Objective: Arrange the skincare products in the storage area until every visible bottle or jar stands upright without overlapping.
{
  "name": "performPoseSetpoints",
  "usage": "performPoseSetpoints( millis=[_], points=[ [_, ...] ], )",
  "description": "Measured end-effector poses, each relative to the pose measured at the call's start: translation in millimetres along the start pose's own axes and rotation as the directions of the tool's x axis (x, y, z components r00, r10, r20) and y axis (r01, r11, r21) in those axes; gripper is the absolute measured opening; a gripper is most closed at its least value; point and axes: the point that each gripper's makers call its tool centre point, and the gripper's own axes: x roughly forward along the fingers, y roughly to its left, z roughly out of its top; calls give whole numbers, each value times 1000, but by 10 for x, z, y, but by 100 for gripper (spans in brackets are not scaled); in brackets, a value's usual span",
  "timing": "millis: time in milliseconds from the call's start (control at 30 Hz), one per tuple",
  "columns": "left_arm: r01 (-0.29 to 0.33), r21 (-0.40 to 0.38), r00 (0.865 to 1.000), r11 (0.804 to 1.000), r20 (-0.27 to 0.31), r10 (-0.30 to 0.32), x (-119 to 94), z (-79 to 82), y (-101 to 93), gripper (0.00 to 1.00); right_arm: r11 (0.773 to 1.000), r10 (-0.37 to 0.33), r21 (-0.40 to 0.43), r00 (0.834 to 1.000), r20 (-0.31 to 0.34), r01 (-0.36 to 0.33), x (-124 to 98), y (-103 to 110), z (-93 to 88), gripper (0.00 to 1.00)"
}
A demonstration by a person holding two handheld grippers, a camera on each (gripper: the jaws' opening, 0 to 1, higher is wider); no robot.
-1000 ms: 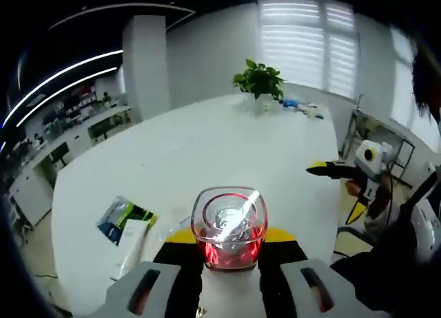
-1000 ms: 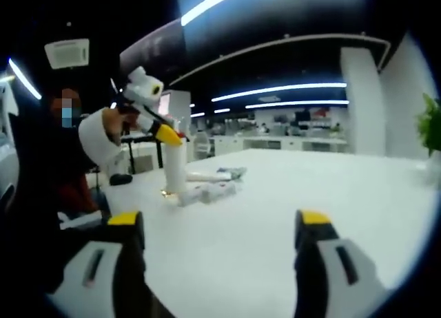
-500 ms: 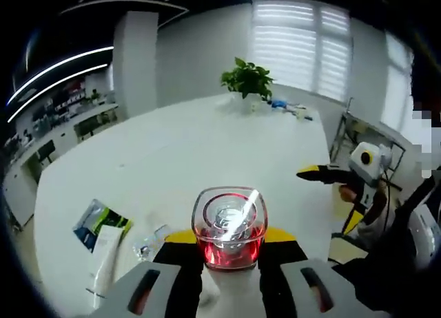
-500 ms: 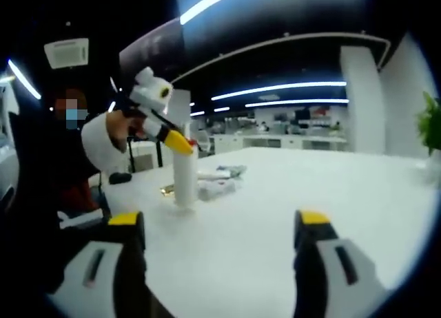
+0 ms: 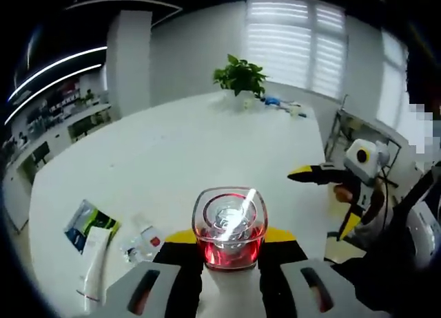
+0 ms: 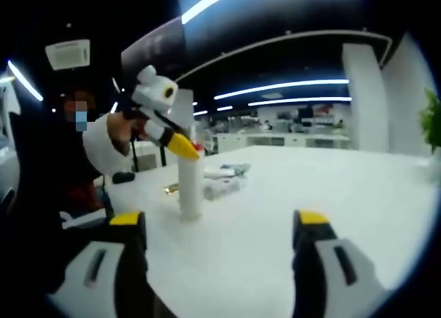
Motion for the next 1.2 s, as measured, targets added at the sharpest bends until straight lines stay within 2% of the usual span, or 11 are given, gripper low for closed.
performPoseSetpoints(
  millis=[633,767,833,967,1200],
  points=[
    [-49,85,999,995,23,48,-15,-72,-76,30,1000,12,-2,1000,-6,-12,43,64,-19,88],
    [-44,98,999,994,31,41,-26,-80,-79,30,999,29,-13,1000,-6,-29,59,116,-15,89],
    [-42,128,998,991,50,36,-27,-66,-77,30,999,39,-23,999,-3,-39,67,149,-2,90],
    [-32,126,996,992,87,21,-34,-56,-55,30,997,50,-65,999,-22,-51,83,177,-41,91],
    [0,137,985,991,170,-23,-62,-27,-15,31,997,52,-63,998,-48,-55,170,185,-127,91]
  ],
)
